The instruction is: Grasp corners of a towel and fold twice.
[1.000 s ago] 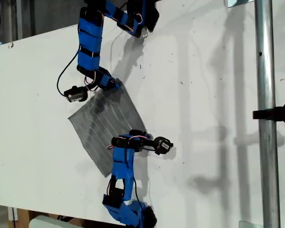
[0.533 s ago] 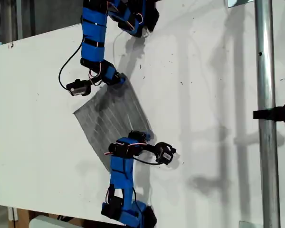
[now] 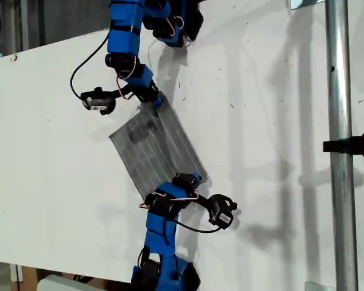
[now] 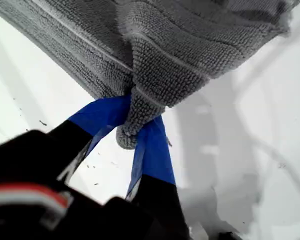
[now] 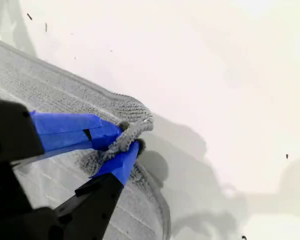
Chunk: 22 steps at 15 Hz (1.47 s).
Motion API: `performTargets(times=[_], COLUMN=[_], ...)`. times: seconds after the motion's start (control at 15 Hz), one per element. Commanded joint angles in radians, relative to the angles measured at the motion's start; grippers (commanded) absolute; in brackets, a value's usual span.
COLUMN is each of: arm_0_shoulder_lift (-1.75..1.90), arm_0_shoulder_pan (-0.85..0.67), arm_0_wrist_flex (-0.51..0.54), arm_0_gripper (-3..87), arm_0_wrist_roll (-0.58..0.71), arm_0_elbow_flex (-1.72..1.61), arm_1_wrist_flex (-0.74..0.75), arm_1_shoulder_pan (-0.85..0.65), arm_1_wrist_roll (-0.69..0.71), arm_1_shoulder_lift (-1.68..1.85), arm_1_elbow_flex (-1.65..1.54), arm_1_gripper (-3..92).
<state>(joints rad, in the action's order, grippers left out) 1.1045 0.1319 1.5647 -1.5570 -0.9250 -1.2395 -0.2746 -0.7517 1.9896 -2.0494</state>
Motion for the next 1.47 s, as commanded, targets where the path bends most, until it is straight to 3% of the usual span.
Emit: performTargets(times=[0.0, 0.47, 0.73, 0.93, 1.4], arm_0_shoulder_lift=[0.126, 0.285, 0.351, 0.374, 0.296], arm_0_shoulder_pan=[-0.081, -0.488, -0.666, -0.653, -0.460], arm_0_wrist_flex=[0.084, 0.109, 0.104, 0.095, -0.014], arm_0_gripper=[-2.9, -2.9, -2.9, -2.8, 5.4], arm_0_wrist_roll=[0.031, 0.275, 0.388, 0.393, 0.235], arm_0_elbow_flex=[-0.012, -0.282, -0.330, -0.354, -0.426], arm_1_wrist_flex=[0.071, 0.098, 0.210, 0.181, 0.041], arm_1_shoulder_pan=[-0.092, -0.336, -0.408, -0.407, -0.373], arm_1_wrist_roll=[0.098, 0.331, 0.339, 0.324, 0.305], arm_1_shoulder_lift=[-0.166, -0.934, -0.905, -0.888, -0.894], arm_1_elbow_flex=[0.189, 1.049, 1.138, 1.108, 0.917], arm_1_gripper=[-0.3, -0.3, -0.3, -0.3, -0.3])
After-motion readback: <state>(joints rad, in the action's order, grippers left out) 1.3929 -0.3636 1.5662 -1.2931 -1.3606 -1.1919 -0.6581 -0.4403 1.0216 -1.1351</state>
